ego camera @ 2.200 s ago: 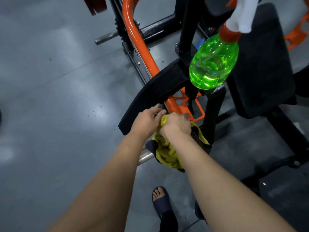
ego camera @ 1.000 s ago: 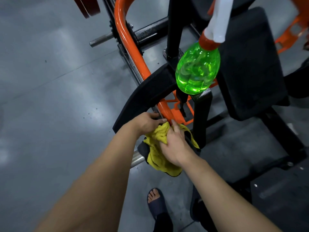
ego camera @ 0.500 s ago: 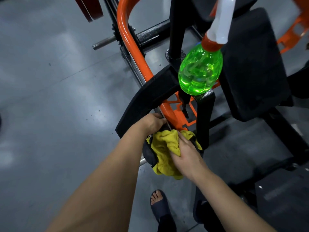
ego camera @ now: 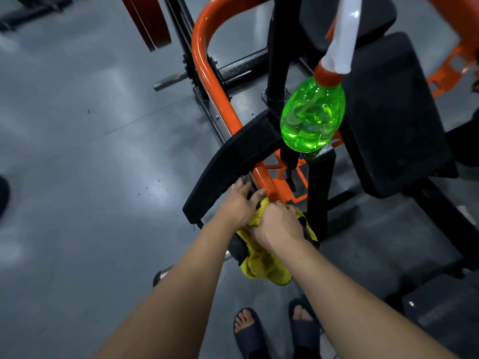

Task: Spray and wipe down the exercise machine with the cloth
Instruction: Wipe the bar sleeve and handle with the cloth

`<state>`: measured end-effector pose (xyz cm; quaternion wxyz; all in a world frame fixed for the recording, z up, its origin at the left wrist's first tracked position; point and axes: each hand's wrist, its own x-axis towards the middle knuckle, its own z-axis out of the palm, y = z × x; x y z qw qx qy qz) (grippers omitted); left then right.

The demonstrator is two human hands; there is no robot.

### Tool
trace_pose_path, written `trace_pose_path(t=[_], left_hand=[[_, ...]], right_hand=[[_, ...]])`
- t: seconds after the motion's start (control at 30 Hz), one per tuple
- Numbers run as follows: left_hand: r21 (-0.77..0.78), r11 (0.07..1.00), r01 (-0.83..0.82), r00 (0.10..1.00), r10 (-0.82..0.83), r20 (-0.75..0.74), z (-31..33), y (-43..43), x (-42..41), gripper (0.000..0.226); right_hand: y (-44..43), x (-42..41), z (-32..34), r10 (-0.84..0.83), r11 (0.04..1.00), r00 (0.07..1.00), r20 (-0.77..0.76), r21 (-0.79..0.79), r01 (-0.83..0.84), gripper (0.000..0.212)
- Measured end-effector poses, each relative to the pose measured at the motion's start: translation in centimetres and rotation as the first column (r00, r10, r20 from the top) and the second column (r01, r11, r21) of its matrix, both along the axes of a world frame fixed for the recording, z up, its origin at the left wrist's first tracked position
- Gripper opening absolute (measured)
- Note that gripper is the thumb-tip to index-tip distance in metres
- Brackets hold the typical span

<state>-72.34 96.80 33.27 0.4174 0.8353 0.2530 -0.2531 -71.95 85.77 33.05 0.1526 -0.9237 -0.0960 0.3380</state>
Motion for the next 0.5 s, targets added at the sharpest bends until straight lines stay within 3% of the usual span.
trace_pose_path(t=[0.27, 0.43, 0.5], left_hand=[[0.184, 0.970, -0.159, 0.985, 0.143, 0.100, 1.0, -1.4, -0.8, 0.048], [0.205, 0.973, -0.107, 0.994, 0.099, 0.049, 1.9, -1.6, -0.6, 0.046], [0.188, 0.980, -0.060, 0.998, 0.063, -0.009, 2.1, -1.3, -0.4, 0.053]], right_hand=[[-0.5, 1.0, 1.4, 0.090, 0.995, 0.996, -0.026, -0.039, -0.091, 0.057], [-0.6, 1.3, 1.8, 0.166, 0.982, 0.982, -0.095, -0.073, -0.173, 0.063], [-1.4, 0.8, 1.8, 0.187, 0.979, 0.976, -0.112, -0.056, -0.194, 0.055]])
